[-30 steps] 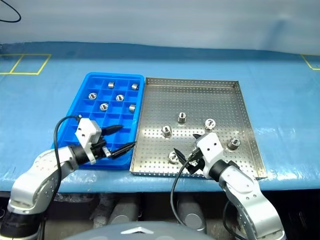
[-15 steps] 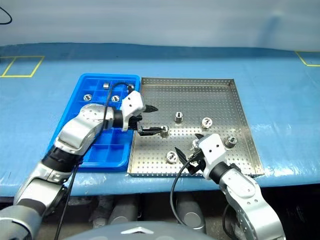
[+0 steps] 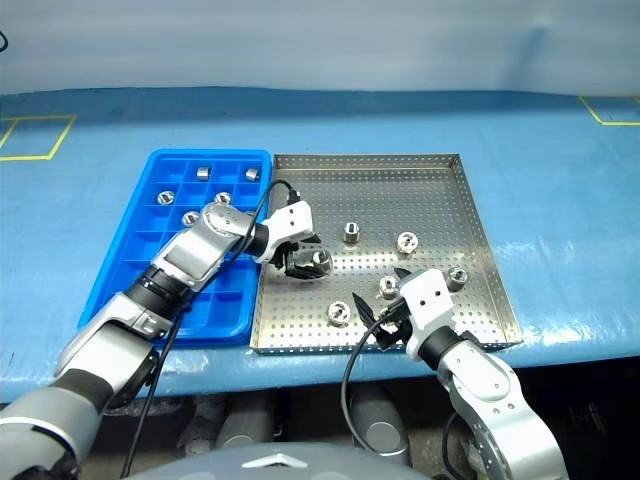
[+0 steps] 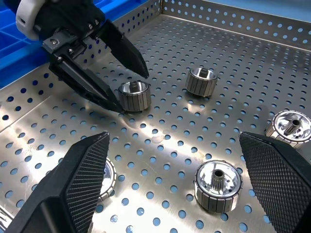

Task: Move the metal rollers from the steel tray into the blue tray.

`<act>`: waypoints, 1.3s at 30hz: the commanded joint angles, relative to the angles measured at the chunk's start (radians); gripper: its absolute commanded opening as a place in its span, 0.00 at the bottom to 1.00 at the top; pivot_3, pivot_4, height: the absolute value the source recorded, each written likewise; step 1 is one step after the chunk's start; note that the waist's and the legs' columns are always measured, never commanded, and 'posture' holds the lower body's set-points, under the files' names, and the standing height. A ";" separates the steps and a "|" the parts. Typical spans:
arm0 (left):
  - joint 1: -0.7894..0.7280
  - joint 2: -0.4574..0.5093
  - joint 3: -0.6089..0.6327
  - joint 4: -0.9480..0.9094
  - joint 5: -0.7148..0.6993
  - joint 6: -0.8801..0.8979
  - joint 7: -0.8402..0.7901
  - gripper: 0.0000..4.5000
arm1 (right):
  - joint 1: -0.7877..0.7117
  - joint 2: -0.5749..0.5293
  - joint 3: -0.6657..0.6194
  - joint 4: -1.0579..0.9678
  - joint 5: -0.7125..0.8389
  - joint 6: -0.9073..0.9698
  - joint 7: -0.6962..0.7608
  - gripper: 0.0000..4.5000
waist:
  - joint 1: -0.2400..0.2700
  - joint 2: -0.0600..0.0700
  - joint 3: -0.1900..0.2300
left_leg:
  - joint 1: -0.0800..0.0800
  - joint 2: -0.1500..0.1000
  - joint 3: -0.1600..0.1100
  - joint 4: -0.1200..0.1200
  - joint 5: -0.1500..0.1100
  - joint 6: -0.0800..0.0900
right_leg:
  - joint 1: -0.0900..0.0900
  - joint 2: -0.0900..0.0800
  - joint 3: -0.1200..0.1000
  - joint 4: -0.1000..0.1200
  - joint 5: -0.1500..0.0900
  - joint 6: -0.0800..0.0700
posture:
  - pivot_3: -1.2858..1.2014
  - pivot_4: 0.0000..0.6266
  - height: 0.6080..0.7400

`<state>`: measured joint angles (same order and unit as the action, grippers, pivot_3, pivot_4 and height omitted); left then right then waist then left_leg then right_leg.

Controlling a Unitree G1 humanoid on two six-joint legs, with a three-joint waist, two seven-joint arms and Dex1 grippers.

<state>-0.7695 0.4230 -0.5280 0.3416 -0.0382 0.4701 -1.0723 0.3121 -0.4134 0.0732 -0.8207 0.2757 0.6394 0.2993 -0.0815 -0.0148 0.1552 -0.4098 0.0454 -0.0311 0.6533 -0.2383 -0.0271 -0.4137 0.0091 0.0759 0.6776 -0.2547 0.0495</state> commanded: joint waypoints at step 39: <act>0.617 0.009 0.900 -0.813 -0.084 0.439 0.779 0.38 | -0.439 0.147 0.295 0.244 -0.033 -0.050 0.113 1.00 | 0.139 -0.001 0.000 | -0.001 0.000 -0.005 0.005 0.000 0.000 | 0.003 -0.002 -0.006 0.001 0.002 -0.001 | 0.61 0.24 1.00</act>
<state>-0.1301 0.4357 0.3551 -0.4699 -0.1282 0.9332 -0.3206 -0.1161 -0.2703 0.3699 -0.5591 0.2417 0.6138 0.4039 0.0580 -0.0162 0.1552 -0.4105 0.0451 -0.0365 0.6588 -0.2383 -0.0270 -0.4103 0.0071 0.0695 0.6786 -0.2527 0.0487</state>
